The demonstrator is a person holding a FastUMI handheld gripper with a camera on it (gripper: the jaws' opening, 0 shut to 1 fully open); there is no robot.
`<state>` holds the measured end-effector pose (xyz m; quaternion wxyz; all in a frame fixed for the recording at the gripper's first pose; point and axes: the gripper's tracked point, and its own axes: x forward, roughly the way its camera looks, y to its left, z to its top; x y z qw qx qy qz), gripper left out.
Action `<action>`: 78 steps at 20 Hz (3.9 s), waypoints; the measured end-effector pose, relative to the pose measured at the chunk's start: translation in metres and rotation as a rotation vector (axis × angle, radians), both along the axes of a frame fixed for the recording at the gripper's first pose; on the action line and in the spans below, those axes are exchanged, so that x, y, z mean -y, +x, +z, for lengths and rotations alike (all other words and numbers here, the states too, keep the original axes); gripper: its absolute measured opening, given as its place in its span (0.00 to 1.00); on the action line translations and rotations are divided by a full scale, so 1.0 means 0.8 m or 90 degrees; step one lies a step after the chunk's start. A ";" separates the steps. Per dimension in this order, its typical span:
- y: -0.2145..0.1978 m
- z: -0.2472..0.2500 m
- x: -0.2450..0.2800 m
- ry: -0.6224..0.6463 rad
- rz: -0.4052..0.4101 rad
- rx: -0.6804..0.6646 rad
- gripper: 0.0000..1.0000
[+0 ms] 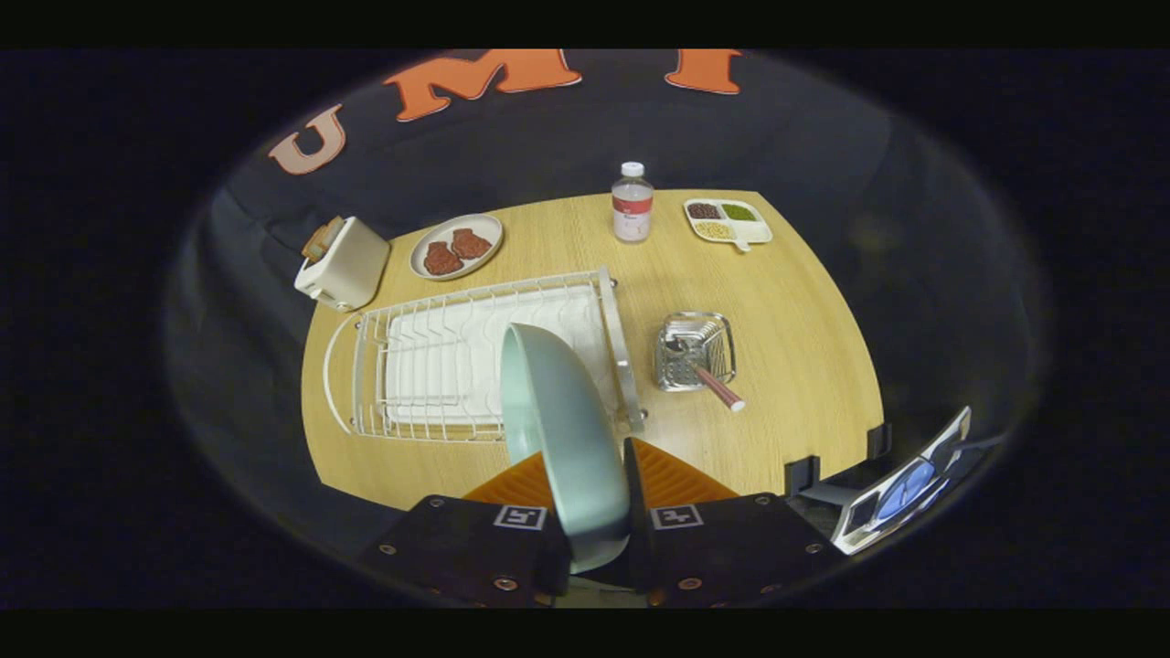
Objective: Take the plate from the dish rack, then take the spoon from the basket and place it into the plate.
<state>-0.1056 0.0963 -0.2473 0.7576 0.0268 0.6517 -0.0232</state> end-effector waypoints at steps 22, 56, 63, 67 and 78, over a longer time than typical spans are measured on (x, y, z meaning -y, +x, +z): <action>-0.144 -0.134 0.000 0.154 -0.011 -0.100 0.27; 0.013 -0.137 0.140 0.034 -0.116 0.342 0.71; 0.059 -0.137 0.158 -0.033 -0.048 0.482 0.54; 0.067 -0.146 0.146 -0.034 -0.014 0.484 0.34; 0.068 -0.091 0.127 0.022 -0.010 0.484 0.12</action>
